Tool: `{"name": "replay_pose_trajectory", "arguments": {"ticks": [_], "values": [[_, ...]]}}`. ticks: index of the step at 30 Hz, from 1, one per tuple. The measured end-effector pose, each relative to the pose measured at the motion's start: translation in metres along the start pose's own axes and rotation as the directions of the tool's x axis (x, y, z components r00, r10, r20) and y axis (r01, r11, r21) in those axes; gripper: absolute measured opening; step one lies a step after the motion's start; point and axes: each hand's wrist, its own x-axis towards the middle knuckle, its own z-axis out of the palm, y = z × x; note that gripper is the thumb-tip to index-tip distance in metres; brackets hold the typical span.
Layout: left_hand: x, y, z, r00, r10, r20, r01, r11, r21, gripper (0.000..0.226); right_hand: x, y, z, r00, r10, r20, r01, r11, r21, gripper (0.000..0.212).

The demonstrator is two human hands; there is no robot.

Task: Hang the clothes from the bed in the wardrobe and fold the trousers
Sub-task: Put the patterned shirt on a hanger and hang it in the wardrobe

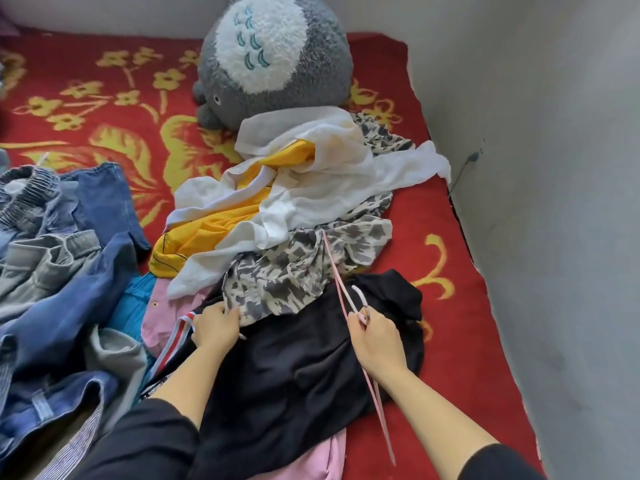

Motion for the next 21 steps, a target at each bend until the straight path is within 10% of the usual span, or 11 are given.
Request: {"name": "replay_pose_trajectory", "arguments": {"ticks": [5,12,21], "values": [[-0.039,0.024,-0.018,0.907,0.405,0.112,-0.385,0.908,-0.166,0.018,-0.001,-0.012,0.001,0.983,0.164,0.084,-0.181,0.947,0.265,0.028],[-0.133,0.035,-0.049,0.641,0.591,0.490,-0.592,0.787,-0.175,0.029,-0.025,-0.052,-0.031,0.935,0.259,0.242,-0.354,0.731,0.583,0.018],[-0.236,0.052,-0.078,0.384,0.659,0.647,-0.758,0.625,-0.188,0.031,-0.081,-0.068,-0.065,0.886,0.230,0.403,-0.321,0.930,0.176,0.037]]}}
